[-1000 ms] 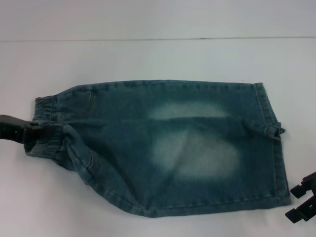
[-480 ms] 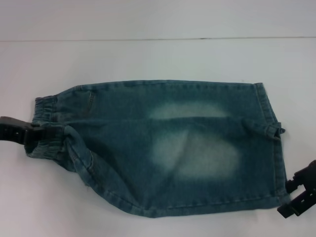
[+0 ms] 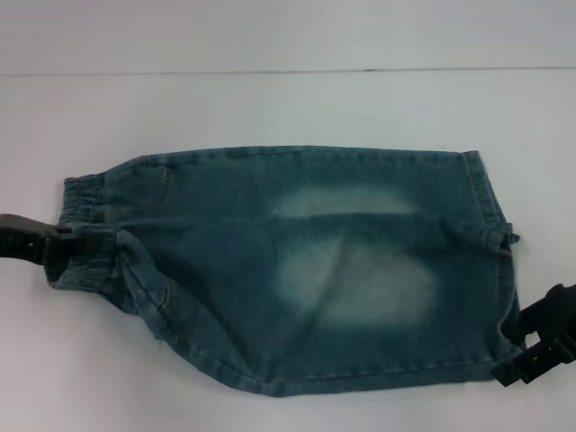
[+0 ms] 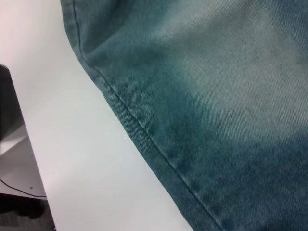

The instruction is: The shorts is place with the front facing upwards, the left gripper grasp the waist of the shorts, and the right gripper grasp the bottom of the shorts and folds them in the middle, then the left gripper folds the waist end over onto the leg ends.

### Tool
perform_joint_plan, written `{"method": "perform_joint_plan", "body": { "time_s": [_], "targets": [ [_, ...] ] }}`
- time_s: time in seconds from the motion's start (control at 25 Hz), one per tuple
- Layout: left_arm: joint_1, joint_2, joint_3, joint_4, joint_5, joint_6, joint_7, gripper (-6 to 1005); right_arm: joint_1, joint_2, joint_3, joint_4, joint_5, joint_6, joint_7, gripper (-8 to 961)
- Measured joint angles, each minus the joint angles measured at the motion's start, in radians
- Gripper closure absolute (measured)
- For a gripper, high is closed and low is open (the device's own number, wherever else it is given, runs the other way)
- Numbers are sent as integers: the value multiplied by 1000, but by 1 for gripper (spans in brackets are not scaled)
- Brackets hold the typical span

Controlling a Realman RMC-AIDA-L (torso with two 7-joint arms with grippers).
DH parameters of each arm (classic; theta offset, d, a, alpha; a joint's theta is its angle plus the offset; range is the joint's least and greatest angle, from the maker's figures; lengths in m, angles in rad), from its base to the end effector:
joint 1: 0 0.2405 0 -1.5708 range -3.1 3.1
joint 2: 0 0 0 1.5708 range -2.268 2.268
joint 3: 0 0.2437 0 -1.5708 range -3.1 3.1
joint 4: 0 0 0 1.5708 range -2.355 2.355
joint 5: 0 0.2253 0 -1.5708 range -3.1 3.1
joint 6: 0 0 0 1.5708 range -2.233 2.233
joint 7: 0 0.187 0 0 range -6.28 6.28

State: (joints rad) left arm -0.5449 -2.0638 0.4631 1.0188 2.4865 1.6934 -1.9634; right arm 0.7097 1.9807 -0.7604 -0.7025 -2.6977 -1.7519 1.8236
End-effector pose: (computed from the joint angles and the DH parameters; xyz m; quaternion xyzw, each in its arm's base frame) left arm -0.2975 0.3483 0.0461 -0.8790 -0.4397 -0.0827 0.1646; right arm 0.2929 0.3244 -0.0096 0.9343 -0.3338 0.1194 0.0362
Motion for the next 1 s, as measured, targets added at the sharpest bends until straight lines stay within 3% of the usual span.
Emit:
{"method": "perform_joint_plan", "body": {
  "time_s": [0.44, 0.52, 0.76, 1.0],
  "targets": [
    [-6, 1, 0, 0, 0, 0, -2, 961, 0, -1, -2, 0, -6, 5, -2, 334],
    [-6, 1, 1, 0, 0, 0, -3, 961, 0, -1, -3, 0, -8, 5, -3, 551],
    [-6, 1, 0, 0, -6, 1, -3, 961, 0, 0, -11, 0, -8, 11, -3, 791],
    [-6, 2, 0, 0, -18, 8, -3, 962, -2, 1, -16, 0, -7, 14, -9, 930]
  ]
}}
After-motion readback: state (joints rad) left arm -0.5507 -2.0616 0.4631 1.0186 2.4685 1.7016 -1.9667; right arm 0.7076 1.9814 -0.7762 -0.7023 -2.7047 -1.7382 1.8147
